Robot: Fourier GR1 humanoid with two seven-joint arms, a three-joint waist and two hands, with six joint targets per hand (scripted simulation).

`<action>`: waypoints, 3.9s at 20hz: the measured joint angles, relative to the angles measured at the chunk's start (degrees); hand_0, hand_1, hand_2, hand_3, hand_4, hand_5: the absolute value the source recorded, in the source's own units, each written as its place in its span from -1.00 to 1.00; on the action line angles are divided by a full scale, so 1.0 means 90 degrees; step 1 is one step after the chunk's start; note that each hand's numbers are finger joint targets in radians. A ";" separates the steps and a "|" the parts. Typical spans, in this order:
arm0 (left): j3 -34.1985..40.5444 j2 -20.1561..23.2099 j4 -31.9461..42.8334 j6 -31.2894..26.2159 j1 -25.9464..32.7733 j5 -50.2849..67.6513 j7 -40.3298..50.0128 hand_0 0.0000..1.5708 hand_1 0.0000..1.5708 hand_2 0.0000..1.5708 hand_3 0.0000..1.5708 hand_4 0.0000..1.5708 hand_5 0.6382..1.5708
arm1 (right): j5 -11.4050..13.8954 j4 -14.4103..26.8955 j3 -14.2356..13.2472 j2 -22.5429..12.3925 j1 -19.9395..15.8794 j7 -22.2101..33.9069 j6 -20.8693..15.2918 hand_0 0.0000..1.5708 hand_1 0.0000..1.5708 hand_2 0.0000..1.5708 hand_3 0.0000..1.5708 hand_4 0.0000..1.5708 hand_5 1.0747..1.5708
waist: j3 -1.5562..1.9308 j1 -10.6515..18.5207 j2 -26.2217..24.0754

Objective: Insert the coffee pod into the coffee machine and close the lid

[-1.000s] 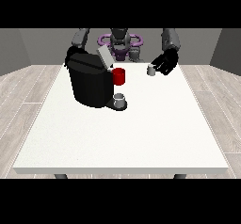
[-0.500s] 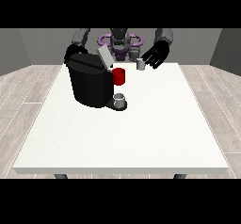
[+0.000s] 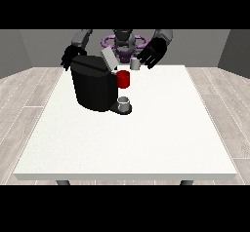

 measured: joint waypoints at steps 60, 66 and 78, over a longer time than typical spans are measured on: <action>-0.0054 -0.0171 0.0292 -0.0070 -0.0675 -0.0655 0.0035 0.36 0.36 0.42 0.18 -0.53 1.00 | -0.0056 -0.0173 -0.0248 -0.0018 -0.0131 -0.0169 -0.0233 -1.00 -1.00 -1.00 -1.00 -0.47 1.00 | 0.0006 -0.0110 0.0567; -0.0173 -0.0010 0.0286 -0.0217 -0.0630 -0.0795 -0.0280 -1.00 -1.00 -1.00 -1.00 -1.00 1.00 | -0.0053 -0.0230 -0.0256 -0.0049 -0.0160 -0.0141 -0.0243 -1.00 -1.00 -1.00 -1.00 -0.47 1.00 | 0.0013 -0.0101 0.0614; -0.0393 -0.0201 0.0228 -0.0444 -0.0580 -0.1079 -0.0111 -1.00 -1.00 -1.00 -1.00 -1.00 1.00 | -0.0069 0.0106 -0.0398 -0.0115 -0.0090 -0.0202 -0.0274 -1.00 -1.00 -1.00 -1.00 -0.46 1.00 | 0.0006 0.0073 0.0345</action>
